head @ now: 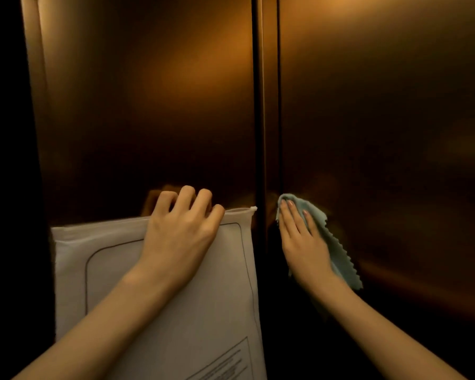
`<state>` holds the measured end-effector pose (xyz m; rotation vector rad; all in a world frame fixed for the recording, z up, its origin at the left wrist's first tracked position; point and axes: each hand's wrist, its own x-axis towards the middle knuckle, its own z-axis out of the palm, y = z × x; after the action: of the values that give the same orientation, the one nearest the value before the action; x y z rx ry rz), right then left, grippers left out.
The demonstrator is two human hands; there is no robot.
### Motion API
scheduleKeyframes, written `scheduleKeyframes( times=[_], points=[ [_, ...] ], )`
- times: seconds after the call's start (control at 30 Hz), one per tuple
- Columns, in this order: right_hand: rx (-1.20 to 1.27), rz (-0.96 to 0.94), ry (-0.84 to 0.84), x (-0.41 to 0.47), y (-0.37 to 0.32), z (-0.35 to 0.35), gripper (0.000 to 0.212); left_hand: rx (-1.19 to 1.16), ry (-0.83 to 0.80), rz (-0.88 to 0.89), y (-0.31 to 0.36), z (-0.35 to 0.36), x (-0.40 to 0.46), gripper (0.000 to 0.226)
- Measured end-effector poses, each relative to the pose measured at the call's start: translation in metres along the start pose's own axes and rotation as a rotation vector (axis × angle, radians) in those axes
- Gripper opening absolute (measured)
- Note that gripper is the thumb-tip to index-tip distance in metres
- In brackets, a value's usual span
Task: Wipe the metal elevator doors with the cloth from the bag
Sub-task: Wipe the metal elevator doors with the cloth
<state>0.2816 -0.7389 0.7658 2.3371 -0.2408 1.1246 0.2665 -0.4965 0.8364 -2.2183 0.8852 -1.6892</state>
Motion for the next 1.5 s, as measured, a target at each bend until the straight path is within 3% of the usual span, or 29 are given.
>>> scheduleKeyframes(
  times=[0.13, 0.3, 0.47, 0.63, 0.77, 1.0, 1.1, 1.33, 1.5],
  points=[
    [0.124, 0.048, -0.08, -0.07, -0.035, 0.029, 0.073, -0.008, -0.005, 0.06, 0.015, 0.01, -0.035, 0.031],
    [0.07, 0.002, -0.216, -0.145, -0.067, 0.065, 0.074, -0.007, -0.009, 0.089, 0.031, 0.021, -0.067, 0.033],
    [0.002, -0.062, -0.134, -0.122, -0.059, 0.06, 0.051, 0.009, -0.019, 0.069, 0.031, 0.024, -0.066, 0.031],
    [-0.027, 0.074, -0.098, -0.069, -0.044, 0.041, 0.067, 0.026, 0.001, 0.055, 0.034, 0.025, -0.068, 0.033],
    [0.097, 0.102, -0.099, -0.089, -0.054, 0.054, 0.074, 0.036, -0.009, 0.045, 0.034, 0.025, -0.068, 0.037],
    [0.244, -0.112, -0.339, -0.185, -0.065, 0.07, 0.065, 0.085, -0.03, 0.054, 0.037, 0.022, -0.069, 0.035],
    [0.233, -0.096, -0.235, -0.186, -0.052, 0.054, 0.05, 0.063, -0.056, 0.054, 0.038, 0.019, -0.069, 0.031],
    [0.207, -0.013, -0.048, -0.195, -0.004, -0.012, 0.05, -0.174, -0.054, 0.063, 0.043, 0.014, -0.07, 0.025],
    [0.178, 0.136, 0.066, -0.224, 0.037, -0.057, 0.054, -0.408, 0.058, 0.127, 0.072, 0.009, -0.064, 0.023]
  ],
)
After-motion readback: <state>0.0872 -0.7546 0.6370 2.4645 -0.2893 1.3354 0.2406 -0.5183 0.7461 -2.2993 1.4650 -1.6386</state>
